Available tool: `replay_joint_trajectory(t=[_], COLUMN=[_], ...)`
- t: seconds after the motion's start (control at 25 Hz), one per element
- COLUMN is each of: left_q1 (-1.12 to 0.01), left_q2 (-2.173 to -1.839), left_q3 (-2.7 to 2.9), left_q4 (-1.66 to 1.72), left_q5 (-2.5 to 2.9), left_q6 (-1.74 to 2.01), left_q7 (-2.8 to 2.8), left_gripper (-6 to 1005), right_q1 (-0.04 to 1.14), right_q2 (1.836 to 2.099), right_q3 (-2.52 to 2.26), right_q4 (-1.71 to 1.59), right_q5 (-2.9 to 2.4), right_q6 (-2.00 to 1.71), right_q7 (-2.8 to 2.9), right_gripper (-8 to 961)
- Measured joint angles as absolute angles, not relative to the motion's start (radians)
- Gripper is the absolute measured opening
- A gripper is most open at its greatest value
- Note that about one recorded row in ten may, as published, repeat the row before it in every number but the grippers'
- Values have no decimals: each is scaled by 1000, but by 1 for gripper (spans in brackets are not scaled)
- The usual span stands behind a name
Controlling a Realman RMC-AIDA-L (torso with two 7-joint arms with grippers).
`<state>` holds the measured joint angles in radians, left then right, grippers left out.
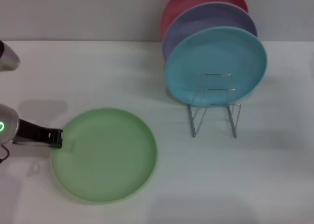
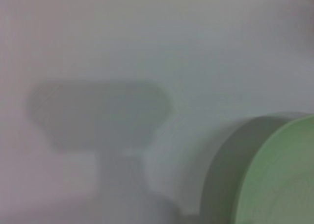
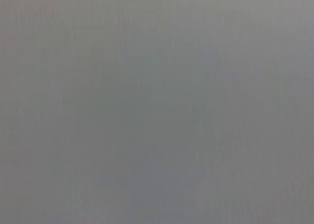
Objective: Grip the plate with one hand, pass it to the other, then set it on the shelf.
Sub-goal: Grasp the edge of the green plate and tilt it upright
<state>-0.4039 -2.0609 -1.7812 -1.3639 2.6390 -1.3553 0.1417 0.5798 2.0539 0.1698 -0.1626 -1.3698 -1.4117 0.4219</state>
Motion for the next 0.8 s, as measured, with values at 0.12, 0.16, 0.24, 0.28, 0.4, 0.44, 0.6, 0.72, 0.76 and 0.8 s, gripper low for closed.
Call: replay_joint_trajectory(t=[0.12,0.16,0.24,0.28,0.4,0.44,0.6,0.72,0.76,0.8], left_q1=[-400,-399,-398,-397,-386,-379,-349,-319,-309,-299], left_q2=[-2061,-2061,-2061,-2061,-2064,-2064,-2064,-2065,-2065,-2065], left_q3=[-1828,-1853,-1879,-1890,-1907,-1907,-1903,-1899,-1894,-1887], left_q4=[-1378,-1384,-1389,-1390,-1395,-1396,-1399,-1400,-1400,-1398], left_q5=[2590,2563,2544,2540,2524,2516,2485,2446,2430,2414], left_q6=[-1362,-1362,-1355,-1343,-1282,-1256,-1154,-1057,-1025,-989], left_q7=[191,213,236,247,274,281,312,349,363,377], left_gripper=[39,39,38,38,39,39,39,40,40,40], right_q1=[580,580,579,578,574,573,571,571,570,569], right_q2=[2054,2054,2054,2054,2055,2056,2060,2061,2061,2061], right_q3=[169,169,169,169,167,167,163,162,162,162], right_q4=[-162,-162,-162,-161,-159,-158,-158,-157,-156,-156], right_q5=[-1370,-1370,-1370,-1370,-1370,-1370,-1371,-1374,-1375,-1375], right_q6=[-1408,-1408,-1408,-1409,-1411,-1411,-1408,-1407,-1407,-1406], right_q7=[422,422,422,422,422,422,422,422,422,422], right_gripper=[552,552,552,552,551,551,551,552,552,552])
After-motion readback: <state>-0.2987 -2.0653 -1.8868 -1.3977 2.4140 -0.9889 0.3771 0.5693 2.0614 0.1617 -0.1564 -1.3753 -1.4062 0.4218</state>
